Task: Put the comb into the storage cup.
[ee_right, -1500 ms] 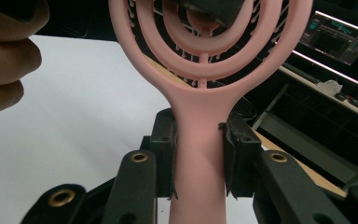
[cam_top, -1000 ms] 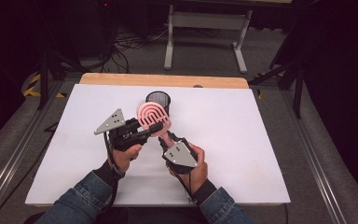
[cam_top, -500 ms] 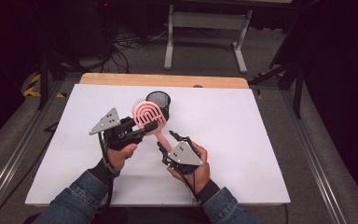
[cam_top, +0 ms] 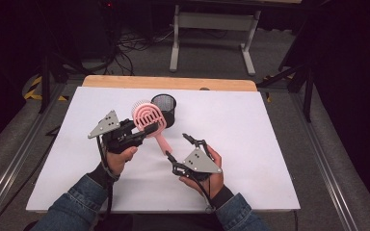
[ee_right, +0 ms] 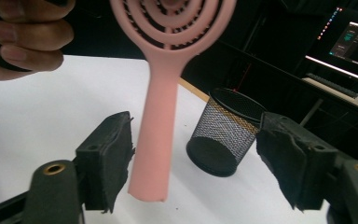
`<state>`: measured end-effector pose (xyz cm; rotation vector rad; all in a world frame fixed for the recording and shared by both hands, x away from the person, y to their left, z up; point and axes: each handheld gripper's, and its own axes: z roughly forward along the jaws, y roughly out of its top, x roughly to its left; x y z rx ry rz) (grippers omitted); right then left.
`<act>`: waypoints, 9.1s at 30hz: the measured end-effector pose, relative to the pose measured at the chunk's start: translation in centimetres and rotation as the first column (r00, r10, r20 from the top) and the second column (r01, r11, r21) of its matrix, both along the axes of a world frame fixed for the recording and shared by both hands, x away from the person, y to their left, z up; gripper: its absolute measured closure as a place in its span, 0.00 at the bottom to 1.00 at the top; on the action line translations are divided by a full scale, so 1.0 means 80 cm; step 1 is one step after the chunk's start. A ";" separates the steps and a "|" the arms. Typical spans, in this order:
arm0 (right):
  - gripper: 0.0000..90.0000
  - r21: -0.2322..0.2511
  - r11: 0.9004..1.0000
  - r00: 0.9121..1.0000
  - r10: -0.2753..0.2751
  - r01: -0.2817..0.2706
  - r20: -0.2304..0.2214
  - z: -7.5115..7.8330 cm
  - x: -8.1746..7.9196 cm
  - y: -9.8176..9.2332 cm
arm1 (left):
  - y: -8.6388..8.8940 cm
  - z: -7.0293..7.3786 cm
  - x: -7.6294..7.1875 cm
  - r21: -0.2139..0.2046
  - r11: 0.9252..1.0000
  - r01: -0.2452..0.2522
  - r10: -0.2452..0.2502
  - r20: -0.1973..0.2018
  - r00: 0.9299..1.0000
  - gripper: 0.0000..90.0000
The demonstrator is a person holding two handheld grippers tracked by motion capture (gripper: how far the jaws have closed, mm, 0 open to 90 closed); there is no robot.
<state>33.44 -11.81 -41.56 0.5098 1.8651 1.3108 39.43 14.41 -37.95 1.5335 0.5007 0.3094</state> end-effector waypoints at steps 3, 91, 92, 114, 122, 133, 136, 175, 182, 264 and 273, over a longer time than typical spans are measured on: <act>0.27 0.002 1.000 1.000 -0.008 0.008 -0.001 0.001 0.001 -0.011 | 0.001 0.001 0.000 0.005 1.000 -0.006 0.006 0.006 1.000 0.69; 0.03 0.035 0.972 0.970 -0.231 0.234 -0.069 -0.020 -0.008 -0.141 | 0.065 0.042 0.010 -0.017 0.987 -0.157 0.158 0.130 0.979 0.69; 0.03 0.033 0.972 0.971 -0.230 0.233 -0.071 -0.021 -0.008 -0.141 | 0.065 0.043 0.010 -0.015 0.987 -0.158 0.158 0.132 0.979 0.69; 0.04 0.024 0.973 0.969 -0.227 0.231 -0.095 -0.025 -0.004 -0.138 | 0.048 0.071 0.048 0.013 0.984 -0.178 0.174 0.156 0.972 0.69; 0.04 0.029 0.973 0.969 -0.226 0.230 -0.102 -0.026 -0.003 -0.138 | 0.039 0.078 0.060 0.018 0.984 -0.176 0.171 0.154 0.973 0.69; 0.06 0.060 0.975 0.974 -0.211 0.216 -0.077 -0.022 -0.007 -0.138 | 0.025 0.089 0.075 0.003 0.988 -0.153 0.151 0.160 0.975 0.69; 0.06 0.061 0.975 0.974 -0.209 0.215 -0.090 -0.024 -0.005 -0.139 | 0.021 0.091 0.081 0.007 0.988 -0.156 0.153 0.159 0.975 0.69; 0.07 0.118 0.985 0.987 -0.113 0.126 -0.111 -0.024 -0.009 -0.143 | -0.052 0.075 0.155 0.093 0.973 -0.210 0.199 0.110 0.974 0.69; 0.07 0.109 0.986 0.987 -0.113 0.125 -0.112 -0.024 -0.010 -0.142 | -0.048 0.057 0.161 0.106 0.971 -0.216 0.209 0.070 0.975 0.69; 0.06 -0.006 0.996 0.980 -0.092 0.093 -0.174 -0.038 -0.004 -0.128 | -0.043 -0.008 0.191 0.249 0.937 -0.247 0.261 -0.025 0.965 0.64; 0.06 -0.014 0.996 0.980 -0.088 0.087 -0.179 -0.038 -0.004 -0.127 | -0.032 -0.016 0.196 0.229 0.929 -0.291 0.312 -0.062 0.948 0.64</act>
